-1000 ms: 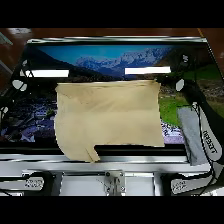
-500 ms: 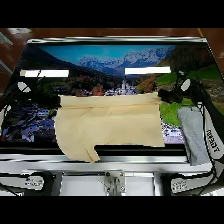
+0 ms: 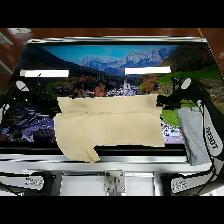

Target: Fold the shirts.

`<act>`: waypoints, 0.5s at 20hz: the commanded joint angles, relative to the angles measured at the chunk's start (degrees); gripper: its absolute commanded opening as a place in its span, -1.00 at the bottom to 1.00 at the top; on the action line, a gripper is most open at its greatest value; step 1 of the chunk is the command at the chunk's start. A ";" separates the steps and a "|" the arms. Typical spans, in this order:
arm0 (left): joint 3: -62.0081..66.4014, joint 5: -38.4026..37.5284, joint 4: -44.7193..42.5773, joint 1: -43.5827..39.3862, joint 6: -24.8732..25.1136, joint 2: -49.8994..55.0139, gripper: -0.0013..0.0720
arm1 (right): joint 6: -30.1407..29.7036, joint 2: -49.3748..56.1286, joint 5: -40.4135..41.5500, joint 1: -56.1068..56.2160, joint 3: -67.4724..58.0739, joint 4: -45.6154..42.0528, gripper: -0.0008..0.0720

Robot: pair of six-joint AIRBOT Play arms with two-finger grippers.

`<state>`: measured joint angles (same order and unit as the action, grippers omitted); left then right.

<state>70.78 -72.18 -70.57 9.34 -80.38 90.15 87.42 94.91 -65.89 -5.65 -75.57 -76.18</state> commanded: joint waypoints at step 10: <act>-39.89 -5.42 3.85 14.45 6.97 -27.78 0.88 | -12.83 -18.84 -18.10 -21.84 17.73 7.96 0.47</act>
<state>44.97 -81.43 -69.56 20.86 -76.34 69.28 78.85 79.70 -83.24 -22.13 -65.10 -76.42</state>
